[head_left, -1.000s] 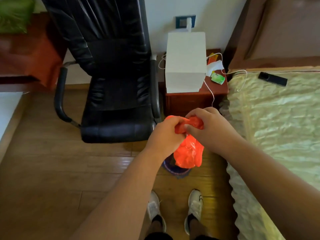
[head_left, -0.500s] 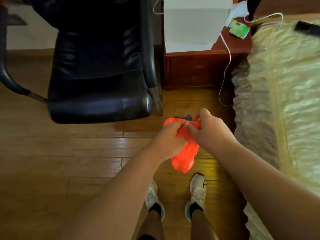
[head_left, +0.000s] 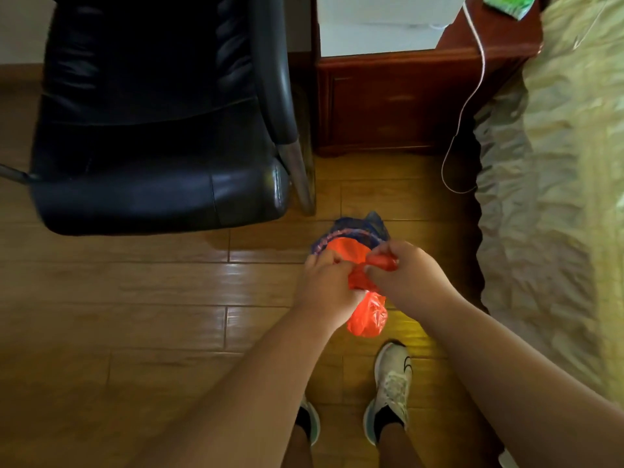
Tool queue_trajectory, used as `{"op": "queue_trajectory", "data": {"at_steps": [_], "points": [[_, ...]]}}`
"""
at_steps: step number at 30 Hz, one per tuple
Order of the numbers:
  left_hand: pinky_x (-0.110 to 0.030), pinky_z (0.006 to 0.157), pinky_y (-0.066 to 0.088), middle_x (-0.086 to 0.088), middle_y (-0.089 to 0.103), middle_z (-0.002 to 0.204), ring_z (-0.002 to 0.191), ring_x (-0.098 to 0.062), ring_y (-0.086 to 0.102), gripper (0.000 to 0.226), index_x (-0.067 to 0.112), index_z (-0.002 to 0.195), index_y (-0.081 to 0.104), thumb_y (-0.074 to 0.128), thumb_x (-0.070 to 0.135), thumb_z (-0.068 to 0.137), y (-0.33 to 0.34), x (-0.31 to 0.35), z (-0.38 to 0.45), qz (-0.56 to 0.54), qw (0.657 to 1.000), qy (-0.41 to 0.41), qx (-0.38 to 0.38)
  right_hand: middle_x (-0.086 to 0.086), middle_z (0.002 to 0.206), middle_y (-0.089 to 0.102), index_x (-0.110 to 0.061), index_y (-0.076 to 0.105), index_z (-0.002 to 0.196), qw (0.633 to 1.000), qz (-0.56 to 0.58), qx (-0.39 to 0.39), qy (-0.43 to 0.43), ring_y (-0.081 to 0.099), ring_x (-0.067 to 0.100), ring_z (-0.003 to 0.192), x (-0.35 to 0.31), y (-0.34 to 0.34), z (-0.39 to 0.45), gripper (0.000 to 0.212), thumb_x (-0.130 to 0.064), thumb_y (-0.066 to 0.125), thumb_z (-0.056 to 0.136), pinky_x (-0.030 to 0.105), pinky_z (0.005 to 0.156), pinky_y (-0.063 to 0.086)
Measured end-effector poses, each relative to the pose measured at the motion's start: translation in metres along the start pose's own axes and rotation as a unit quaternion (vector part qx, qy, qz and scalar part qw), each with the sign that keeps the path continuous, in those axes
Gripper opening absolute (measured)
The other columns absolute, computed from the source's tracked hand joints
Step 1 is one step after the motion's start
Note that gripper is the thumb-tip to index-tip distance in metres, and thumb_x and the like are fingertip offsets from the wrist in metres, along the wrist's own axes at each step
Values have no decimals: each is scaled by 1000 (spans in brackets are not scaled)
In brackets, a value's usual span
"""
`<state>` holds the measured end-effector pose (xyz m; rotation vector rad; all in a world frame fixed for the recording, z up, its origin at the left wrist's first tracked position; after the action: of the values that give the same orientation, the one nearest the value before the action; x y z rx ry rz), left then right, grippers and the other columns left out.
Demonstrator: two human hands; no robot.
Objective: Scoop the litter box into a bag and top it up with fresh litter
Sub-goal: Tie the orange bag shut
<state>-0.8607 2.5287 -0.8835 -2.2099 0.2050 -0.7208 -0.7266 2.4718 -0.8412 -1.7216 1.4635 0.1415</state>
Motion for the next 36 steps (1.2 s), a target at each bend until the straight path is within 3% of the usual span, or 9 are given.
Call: {"op": "queue_trajectory", "data": {"at_steps": [6,14,17,21,23,27,30,33,36], "points": [[-39,93,54,-2,58,119,106,-20,62,27,24,100,76,55,30,83,32,-19,44,-131,990,-54,19,-7,112,64,-31,67,115,999,26,6,-20,63,13,95,13,19,31,30,-25,70,85,23,68,50],[-30,72,52,0,70,96,90,-20,69,15,24,90,71,56,21,93,84,-50,78,-87,993,-75,-21,-6,111,67,-29,59,128,998,-59,-12,-20,63,14,92,48,51,71,39,-29,69,90,25,69,53],[-34,80,57,4,71,92,88,-18,69,17,27,100,69,54,31,94,106,-51,73,-84,988,-100,-87,-9,103,66,-30,61,125,990,-133,-32,-26,61,8,79,60,62,71,36,-28,68,90,17,56,44],[-34,76,58,1,73,89,83,-20,71,17,25,100,69,53,28,94,114,-58,72,-94,984,-137,-67,-10,104,63,-36,59,123,985,-171,-26,-12,60,19,99,72,67,75,34,-36,68,90,30,76,55],[-36,75,61,1,73,85,77,-19,71,15,27,98,66,52,26,93,115,-59,74,-100,981,-152,-71,-8,105,60,-34,56,120,987,-158,-16,-1,62,16,89,74,66,82,32,-34,68,91,28,67,54],[-35,79,53,-3,72,104,97,-27,69,21,27,115,60,50,28,97,114,-59,88,-124,981,-144,-50,-2,115,55,-28,55,120,989,-147,-1,3,59,18,86,74,68,99,30,-27,68,93,29,64,50],[-35,82,52,-7,69,116,104,-29,68,45,27,143,44,52,23,99,116,-57,97,-190,968,-156,-46,3,129,51,-25,55,121,993,-120,17,-6,59,21,90,74,71,109,29,-15,62,95,31,67,49],[-34,91,48,-10,60,135,119,-30,62,77,27,161,14,60,25,99,125,-59,100,-232,955,-167,-84,5,141,47,-21,57,132,995,-97,-31,1,56,26,118,77,81,112,40,-8,54,95,32,89,49],[-39,102,49,-12,54,144,125,-32,59,81,25,160,19,65,23,94,132,-66,101,-218,956,-166,-105,4,149,45,-21,56,140,987,-116,-112,-13,46,21,135,91,101,113,56,-4,53,87,32,107,46]]}}
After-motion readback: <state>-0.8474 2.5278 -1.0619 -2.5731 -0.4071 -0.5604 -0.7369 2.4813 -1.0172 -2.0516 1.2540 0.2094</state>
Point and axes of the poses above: each hand's wrist, its own z-axis towards the middle knuckle, its own y-axis out of the palm, x = y × z, the point moved 5 cm from there along z, towards the middle knuckle
